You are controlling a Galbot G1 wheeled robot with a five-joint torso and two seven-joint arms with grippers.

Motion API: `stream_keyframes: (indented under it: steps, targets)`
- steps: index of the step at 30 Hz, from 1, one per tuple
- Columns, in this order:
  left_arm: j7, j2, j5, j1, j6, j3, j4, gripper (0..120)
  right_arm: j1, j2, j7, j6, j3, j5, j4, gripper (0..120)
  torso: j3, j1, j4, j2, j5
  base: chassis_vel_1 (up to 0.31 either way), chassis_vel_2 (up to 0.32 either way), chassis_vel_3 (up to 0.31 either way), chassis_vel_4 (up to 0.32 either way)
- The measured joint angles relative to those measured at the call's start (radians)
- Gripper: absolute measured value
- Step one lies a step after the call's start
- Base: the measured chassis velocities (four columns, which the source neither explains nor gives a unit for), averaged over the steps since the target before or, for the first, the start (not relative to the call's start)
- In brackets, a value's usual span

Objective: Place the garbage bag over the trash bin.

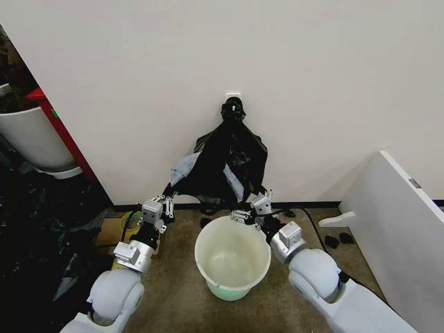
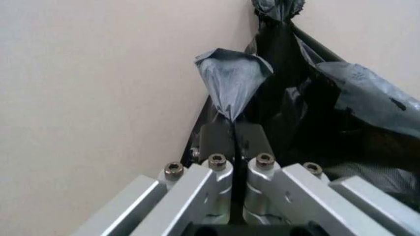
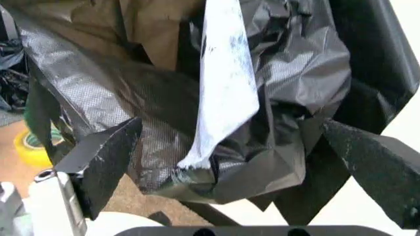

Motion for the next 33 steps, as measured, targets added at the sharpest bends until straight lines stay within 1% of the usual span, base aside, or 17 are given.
stream_keyframes:
  steps: [4,5,8,9,12,13,15,17,18,20,21,24,25,27,30,31,33]
  targets:
    - [-0.002,-0.001,0.0,0.0,-0.001,-0.001,-0.001,0,-0.002,0.019,-0.007,0.022,0.009,0.009,-0.01,82,0.0,0.0,0.0,0.0,0.0,0.0,0.0,0.0,0.0]
    - [-0.002,-0.001,0.0,0.0,-0.001,-0.001,-0.001,0,-0.002,0.019,-0.007,0.022,0.009,0.009,-0.01,82,0.0,0.0,0.0,0.0,0.0,0.0,0.0,0.0,0.0]
    - [-0.003,0.001,0.001,0.0,-0.002,-0.002,-0.002,0,-0.003,0.028,-0.01,0.035,0.014,0.009,-0.014,68,0.0,0.0,0.0,0.0,0.0,0.0,0.0,0.0,0.0]
    - [-0.003,0.001,0.001,0.0,-0.002,-0.002,-0.002,0,-0.003,0.028,-0.01,0.035,0.014,0.009,-0.014,68,0.0,0.0,0.0,0.0,0.0,0.0,0.0,0.0,0.0]
    - [-0.004,0.003,0.001,0.001,-0.002,-0.003,-0.005,0,-0.007,0.031,-0.012,0.034,0.019,0.001,-0.018,54,0.0,0.0,0.0,0.0,0.0,0.0,0.0,0.0,0.0]
    - [-0.004,0.003,0.001,0.001,-0.002,-0.003,-0.005,0,-0.007,0.031,-0.012,0.034,0.019,0.001,-0.018,54,0.0,0.0,0.0,0.0,0.0,0.0,0.0,0.0,0.0]
    - [-0.004,0.004,0.001,0.001,-0.002,-0.003,-0.007,0,-0.01,0.031,-0.014,0.032,0.021,-0.002,-0.018,50,0.0,0.0,0.0,0.0,-0.0001,0.0,0.0,0.0,0.0]
    - [-0.005,0.006,-0.001,0.001,-0.002,-0.004,-0.011,0,-0.019,0.033,-0.013,0.021,0.023,0.0,-0.017,36,0.0,0.0,0.0,0.0,0.0,0.0,0.0,0.0,0.0]
    - [-0.005,0.006,-0.001,0.001,-0.002,-0.004,-0.011,0,-0.019,0.033,-0.013,0.021,0.023,0.0,-0.017,36,0.0,0.0,0.0,0.0,0.0,0.0,0.0,0.0,0.0]
    - [-0.006,0.006,-0.002,0.001,-0.002,-0.005,-0.015,0,-0.029,0.036,-0.009,0.014,0.026,-0.002,-0.015,29,0.0,0.0,0.0,0.0,0.0,0.0,0.0,0.0,0.0]
    - [-0.006,0.006,-0.002,0.001,-0.002,-0.005,-0.015,0,-0.029,0.036,-0.009,0.014,0.026,-0.002,-0.015,29,0.0,0.0,0.0,0.0,0.0,0.0,0.0,0.0,0.0]
    - [-0.007,0.006,-0.005,0.0,-0.002,-0.005,-0.02,0,-0.048,0.04,-0.003,0.012,0.032,-0.017,-0.011,11,0.0,0.0,0.0,0.0,0.0,0.0,0.0,0.0,0.0]
    - [-0.007,0.006,-0.005,0.0,-0.002,-0.005,-0.02,0,-0.048,0.04,-0.003,0.012,0.032,-0.017,-0.011,11,0.0,0.0,0.0,0.0,0.0,0.0,0.0,0.0,0.0]
    - [-0.009,0.005,-0.007,-0.002,-0.002,-0.006,-0.021,0,-0.076,0.041,0.007,0.021,0.043,-0.022,0.014,0,0.0,0.0,0.0,0.0,0.0,0.0,0.0,0.0,0.0]
    - [-0.017,0.002,-0.007,-0.002,-0.002,-0.01,-0.025,0,-0.124,0.033,0.016,0.033,0.054,0.027,0.06,0,0.0,0.0,0.0001,0.0,0.0,0.0,0.0,0.0,0.0]
    - [-0.023,-0.002,-0.007,0.002,-0.004,-0.016,-0.028,0,-0.175,0.02,0.067,0.006,0.053,0.151,0.126,0,0.0,0.0,-0.0001,0.0,0.0001,0.0,0.0,0.0,0.0]
    - [-0.03,-0.005,-0.005,0.008,-0.006,-0.019,-0.028,0,-0.211,0.009,0.113,-0.015,0.051,0.223,0.172,0,0.0,0.0,0.0,0.0,0.0,0.0,0.0,0.0,0.0]
